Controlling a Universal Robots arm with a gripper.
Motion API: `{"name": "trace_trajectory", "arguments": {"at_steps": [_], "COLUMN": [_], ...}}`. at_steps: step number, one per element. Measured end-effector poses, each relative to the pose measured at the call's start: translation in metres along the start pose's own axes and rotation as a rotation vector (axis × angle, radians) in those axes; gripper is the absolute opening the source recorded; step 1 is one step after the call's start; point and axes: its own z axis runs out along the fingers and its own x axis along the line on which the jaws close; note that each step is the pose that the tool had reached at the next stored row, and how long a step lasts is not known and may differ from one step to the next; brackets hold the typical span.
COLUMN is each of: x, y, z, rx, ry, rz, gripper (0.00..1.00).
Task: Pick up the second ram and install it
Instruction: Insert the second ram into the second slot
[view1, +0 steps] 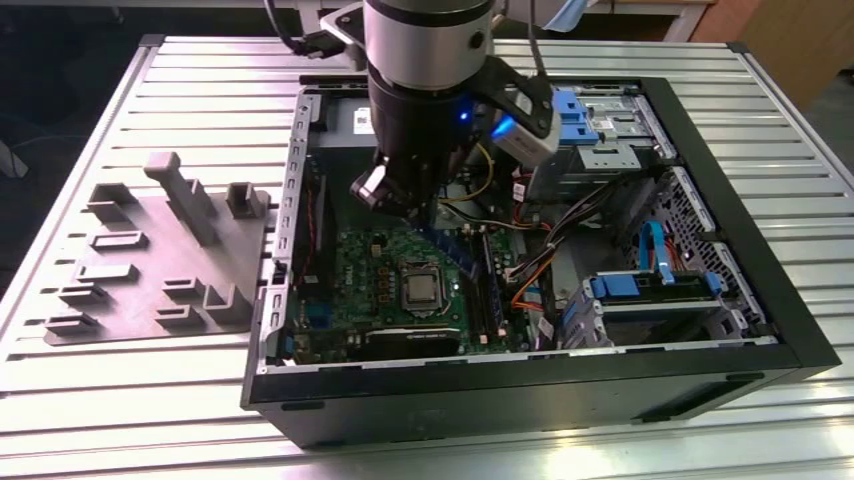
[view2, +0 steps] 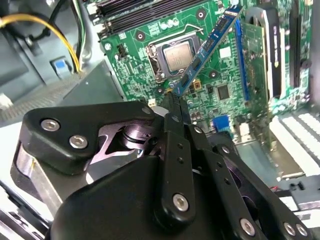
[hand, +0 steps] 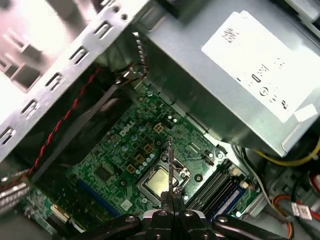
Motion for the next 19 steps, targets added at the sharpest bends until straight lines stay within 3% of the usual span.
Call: {"name": "trace_trajectory", "arguments": {"at_steps": [19], "x": [0.0000], "y": [0.0000], "z": [0.0019], "rx": [0.0083], "ry": [-0.0105], "rz": [0.346], "gripper": [0.11]}}
